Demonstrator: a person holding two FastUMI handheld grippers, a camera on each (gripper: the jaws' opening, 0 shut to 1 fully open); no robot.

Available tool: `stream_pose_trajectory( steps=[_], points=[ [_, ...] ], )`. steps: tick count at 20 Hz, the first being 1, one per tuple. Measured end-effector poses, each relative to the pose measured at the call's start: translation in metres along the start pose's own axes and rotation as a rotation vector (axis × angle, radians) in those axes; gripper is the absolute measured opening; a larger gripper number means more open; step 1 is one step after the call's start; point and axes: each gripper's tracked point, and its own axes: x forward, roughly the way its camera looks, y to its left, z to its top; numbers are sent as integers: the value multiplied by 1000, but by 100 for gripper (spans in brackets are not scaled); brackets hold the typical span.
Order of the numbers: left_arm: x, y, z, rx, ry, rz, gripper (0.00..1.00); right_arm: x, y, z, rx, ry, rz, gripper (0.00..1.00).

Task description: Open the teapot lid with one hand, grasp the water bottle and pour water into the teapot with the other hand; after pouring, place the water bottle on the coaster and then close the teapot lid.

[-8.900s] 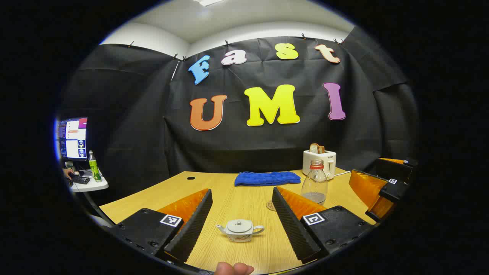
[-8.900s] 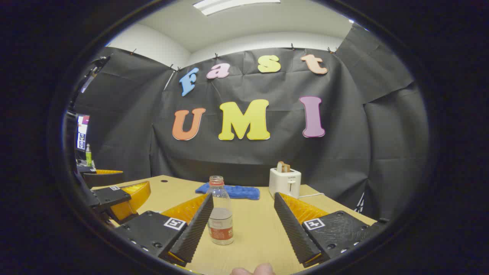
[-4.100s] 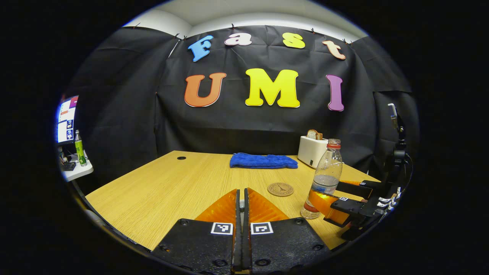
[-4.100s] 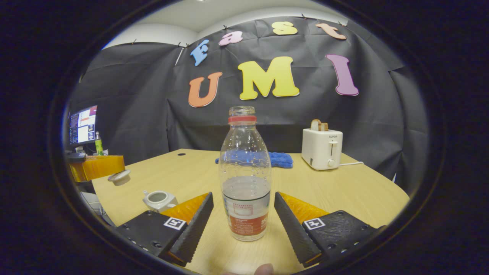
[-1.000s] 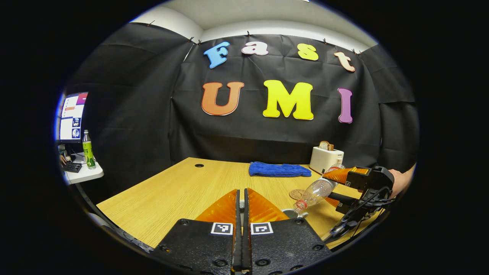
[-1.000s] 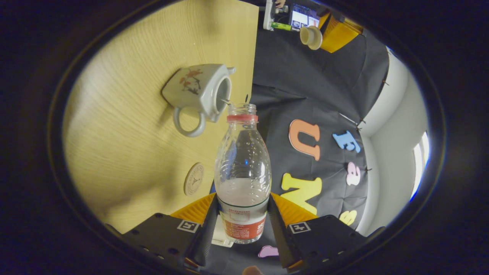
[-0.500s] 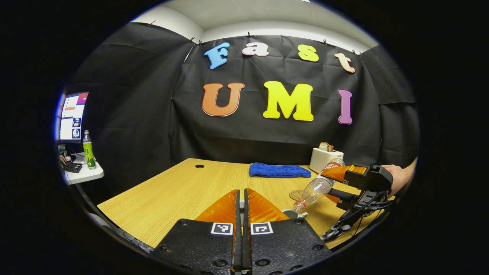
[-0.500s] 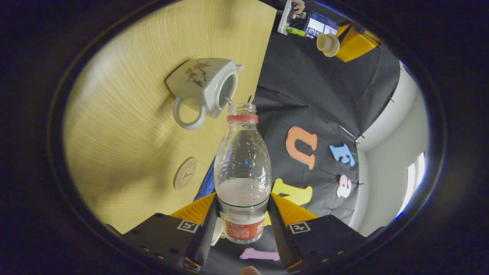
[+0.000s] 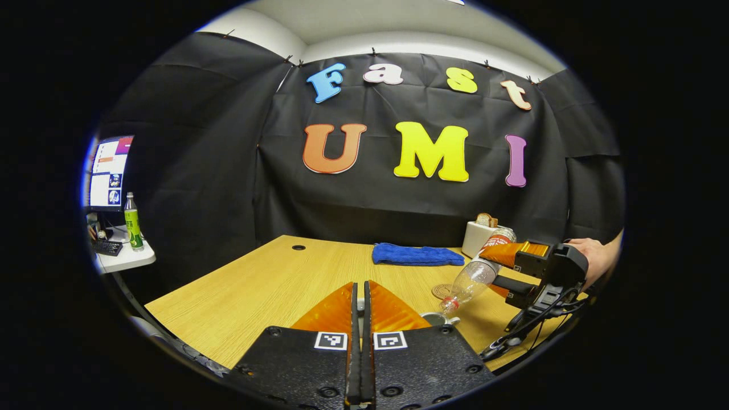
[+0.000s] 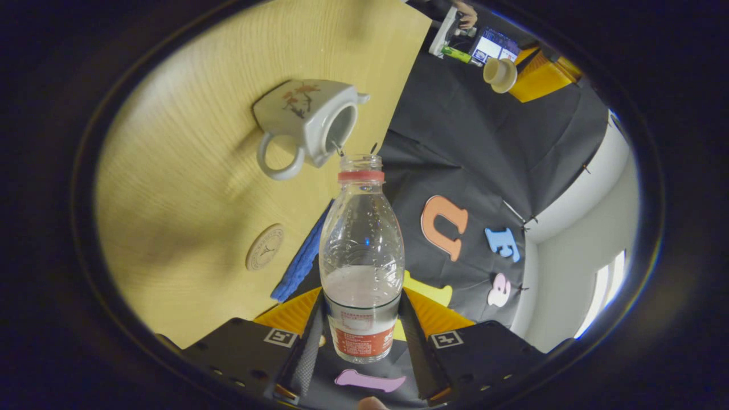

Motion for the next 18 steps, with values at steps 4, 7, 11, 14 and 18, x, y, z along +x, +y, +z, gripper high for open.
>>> stream_pose_trajectory(
  steps=[4,7,11,14,18],
  points=[
    [1,3,0,-6,-2,6,3,-2,-3,3,-25,-5,-5,70],
    [0,5,-1,-14,3,12,3,-1,-6,3,-47,-5,-12,69],
    [0,4,-1,-16,3,7,3,-1,-11,5,-80,-15,-32,68],
    [0,2,0,-12,2,2,3,-1,-13,5,-94,-23,-44,69],
    [-1,3,1,-11,-2,5,3,1,-18,3,-107,-29,-50,70]
  ],
)
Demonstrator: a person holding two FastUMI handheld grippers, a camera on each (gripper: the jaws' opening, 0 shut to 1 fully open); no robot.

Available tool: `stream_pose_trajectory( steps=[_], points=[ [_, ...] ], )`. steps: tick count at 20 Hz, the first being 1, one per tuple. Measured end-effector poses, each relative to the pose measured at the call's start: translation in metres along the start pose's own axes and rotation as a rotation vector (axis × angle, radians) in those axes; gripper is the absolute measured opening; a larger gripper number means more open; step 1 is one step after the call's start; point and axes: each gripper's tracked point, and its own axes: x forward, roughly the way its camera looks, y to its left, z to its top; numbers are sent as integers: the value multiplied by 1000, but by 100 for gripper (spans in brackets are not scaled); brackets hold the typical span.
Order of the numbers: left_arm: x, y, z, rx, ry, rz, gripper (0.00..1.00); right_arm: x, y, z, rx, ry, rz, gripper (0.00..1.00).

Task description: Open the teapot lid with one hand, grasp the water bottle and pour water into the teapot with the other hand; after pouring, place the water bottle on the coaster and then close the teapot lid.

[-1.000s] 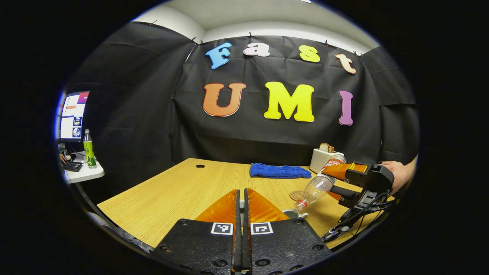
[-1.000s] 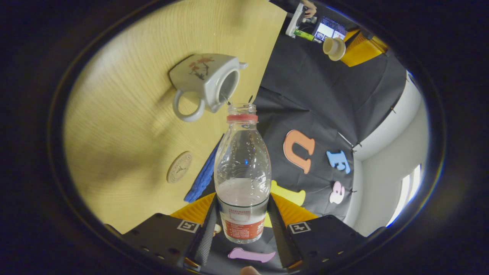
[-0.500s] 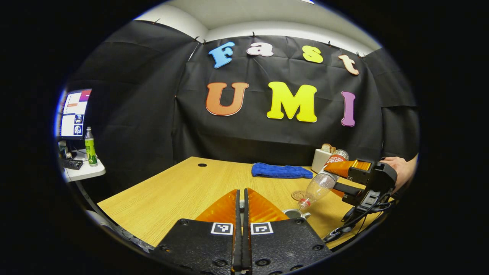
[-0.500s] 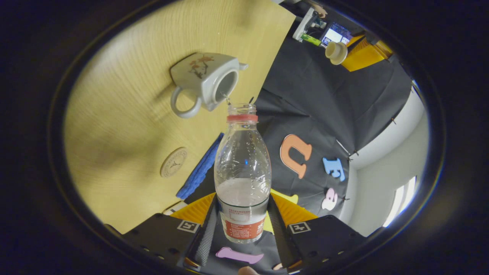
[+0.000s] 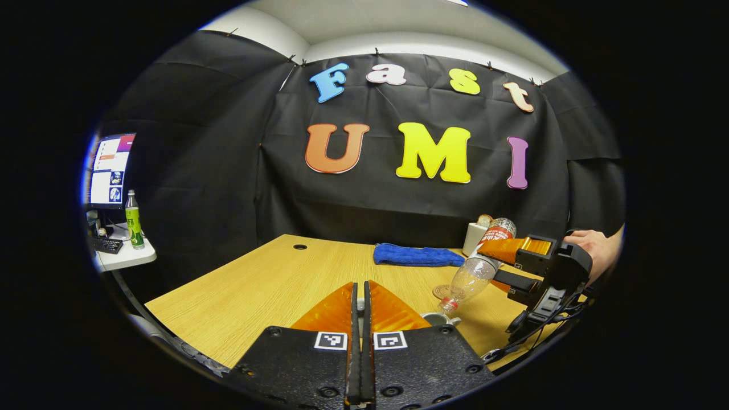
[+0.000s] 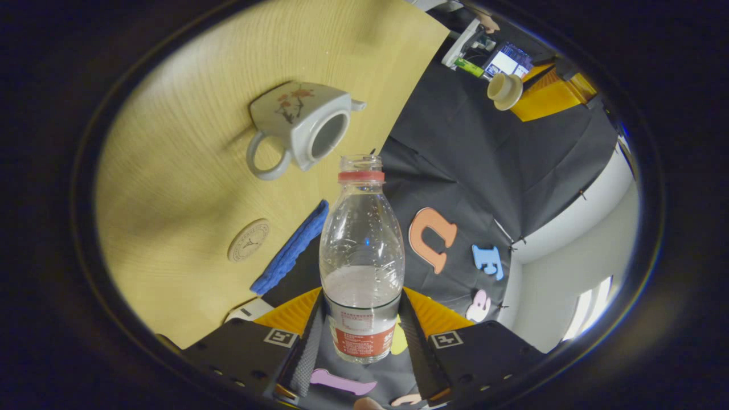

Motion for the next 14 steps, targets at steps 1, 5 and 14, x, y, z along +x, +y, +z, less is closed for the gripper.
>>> stream_pose_trajectory(
  steps=[1,5,14],
  points=[
    [-1,1,2,-1,-2,2,3,0,-1,0,-3,-1,-2,70],
    [-3,2,4,-3,-8,3,3,0,0,-1,4,-5,-6,70],
    [-1,-4,3,5,-10,4,3,-11,50,2,436,53,222,70]
  ],
)
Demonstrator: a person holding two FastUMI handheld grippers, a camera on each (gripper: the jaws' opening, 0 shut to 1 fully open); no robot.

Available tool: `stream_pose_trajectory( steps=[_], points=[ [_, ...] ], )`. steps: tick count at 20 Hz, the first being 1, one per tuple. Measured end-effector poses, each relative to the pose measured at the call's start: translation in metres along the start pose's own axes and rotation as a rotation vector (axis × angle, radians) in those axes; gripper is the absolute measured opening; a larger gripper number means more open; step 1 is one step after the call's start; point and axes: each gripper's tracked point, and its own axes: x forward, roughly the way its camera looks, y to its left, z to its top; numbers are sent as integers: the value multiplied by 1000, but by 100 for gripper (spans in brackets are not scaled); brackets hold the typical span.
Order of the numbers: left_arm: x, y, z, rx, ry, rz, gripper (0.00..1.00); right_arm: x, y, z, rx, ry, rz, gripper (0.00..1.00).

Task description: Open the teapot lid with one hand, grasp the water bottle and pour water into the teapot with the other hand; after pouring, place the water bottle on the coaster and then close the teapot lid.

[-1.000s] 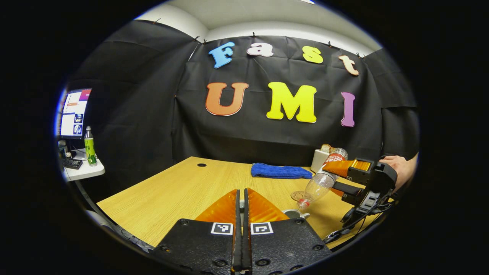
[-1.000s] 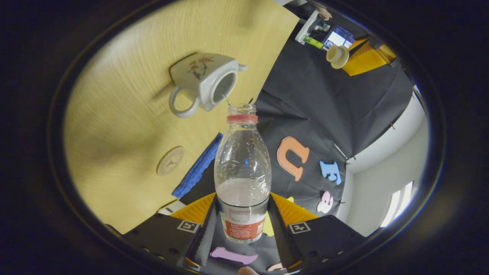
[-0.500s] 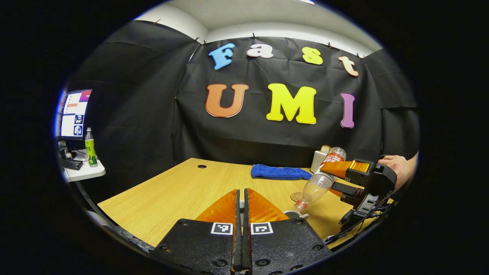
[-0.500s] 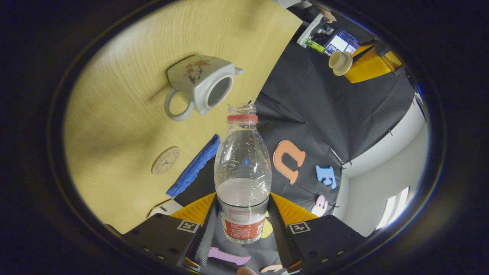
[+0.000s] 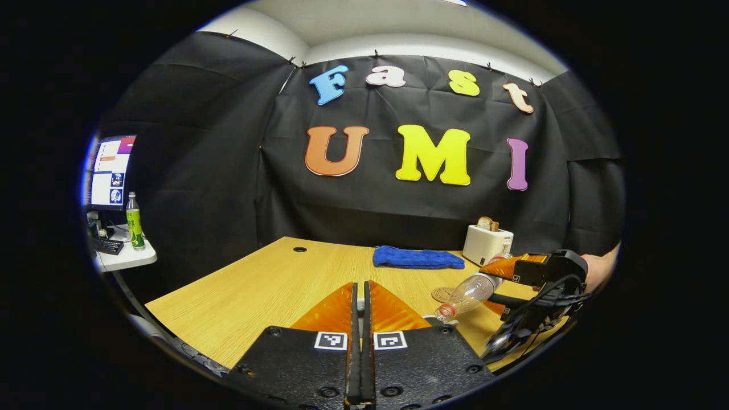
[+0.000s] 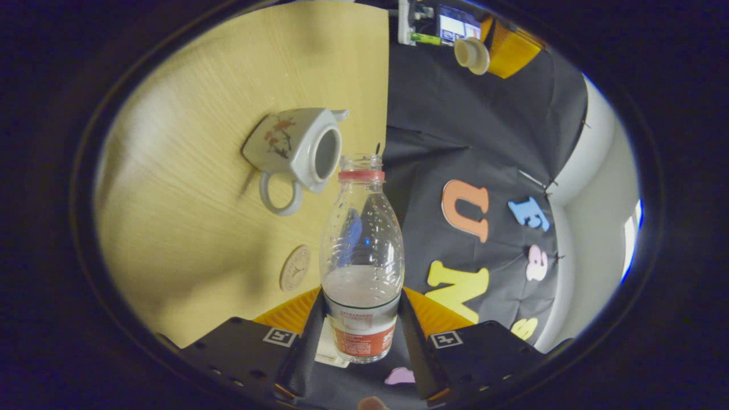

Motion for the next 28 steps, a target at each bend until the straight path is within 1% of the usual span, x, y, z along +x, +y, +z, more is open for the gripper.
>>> stream_pose_trajectory(
  steps=[1,2,3,7,9,11,12,14,15,16,17,21,22,23,25,26,28],
  points=[
    [0,0,1,2,1,3,3,-2,5,1,61,5,12,72],
    [0,-1,1,5,-3,3,3,-5,8,1,129,10,23,70],
    [0,-1,2,7,-7,3,3,-8,9,-1,204,15,39,72],
    [7,-9,-6,10,7,-9,3,-20,20,2,550,33,121,70],
    [9,-16,-9,29,16,-23,3,-28,11,2,693,34,118,72],
    [10,-25,-7,47,14,-39,3,-31,-1,-2,850,36,103,72],
    [11,-30,-7,54,11,-48,3,-33,-8,-3,929,34,94,70],
    [11,-37,-7,65,8,-60,3,-35,-22,-6,1102,21,85,72],
    [11,-40,-7,68,7,-64,3,-36,-29,-8,1178,13,79,70],
    [12,-43,-7,70,7,-68,3,-38,-38,-13,1238,6,70,70],
    [13,-44,-8,72,5,-72,3,-38,-45,-16,1286,-5,57,71],
    [13,-46,-8,70,3,-76,3,-31,-70,-27,1470,-45,30,71],
    [13,-45,-8,70,3,-74,3,-27,-77,-30,1511,-53,23,69],
    [13,-43,-8,70,4,-72,3,-24,-85,-34,1541,-57,15,71],
    [12,-41,-7,66,0,-67,3,-9,-94,-41,1586,-60,3,71],
    [12,-40,-6,66,-3,-63,3,1,-97,-44,1605,-61,4,69],
    [12,-36,-6,69,-3,-51,3,23,-98,-49,1641,-64,8,71]
  ],
)
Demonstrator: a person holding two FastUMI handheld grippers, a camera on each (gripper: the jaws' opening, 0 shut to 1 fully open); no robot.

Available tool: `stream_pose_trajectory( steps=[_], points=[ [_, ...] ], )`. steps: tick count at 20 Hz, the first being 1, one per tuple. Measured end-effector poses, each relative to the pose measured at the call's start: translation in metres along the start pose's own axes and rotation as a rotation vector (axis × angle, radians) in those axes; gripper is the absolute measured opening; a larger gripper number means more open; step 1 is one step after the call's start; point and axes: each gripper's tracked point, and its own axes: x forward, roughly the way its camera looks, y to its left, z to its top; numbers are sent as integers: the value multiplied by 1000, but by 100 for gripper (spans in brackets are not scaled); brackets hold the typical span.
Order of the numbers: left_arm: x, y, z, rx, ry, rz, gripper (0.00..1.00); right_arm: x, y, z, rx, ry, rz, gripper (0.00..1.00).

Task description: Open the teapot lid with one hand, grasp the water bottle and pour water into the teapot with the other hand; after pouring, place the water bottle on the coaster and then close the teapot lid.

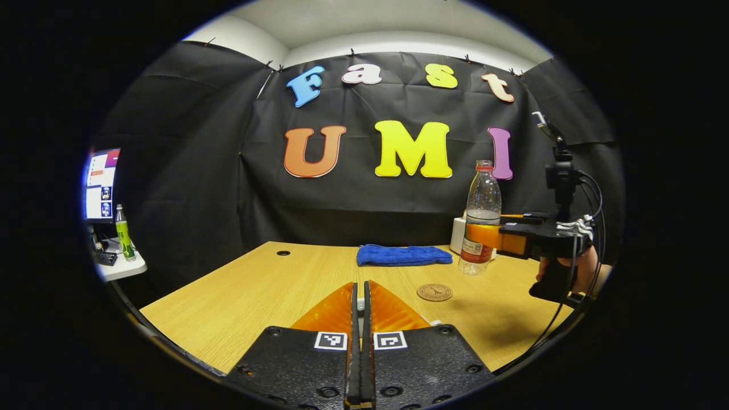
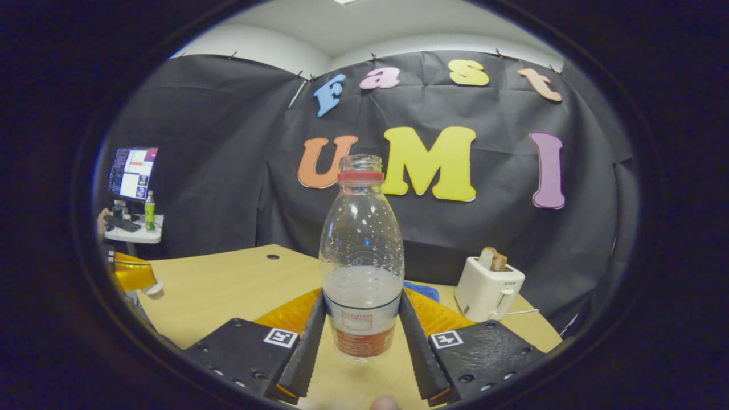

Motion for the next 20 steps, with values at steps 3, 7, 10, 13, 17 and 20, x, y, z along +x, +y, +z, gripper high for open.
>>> stream_pose_trajectory(
  steps=[3,7,10,13,17,20],
  points=[
    [0,5,1,13,-5,18,3,34,-5,-14,42,15,12,70],
    [3,7,-4,28,2,28,3,71,-4,-45,53,48,20,69],
    [7,9,-12,31,21,30,3,88,-2,-69,51,82,29,70],
    [9,12,-17,11,33,30,3,97,-3,-83,70,102,27,69],
    [10,18,-23,4,46,40,3,104,-6,-94,89,121,11,71],
    [12,18,-26,3,54,42,3,104,-7,-96,105,123,10,72]
  ],
)
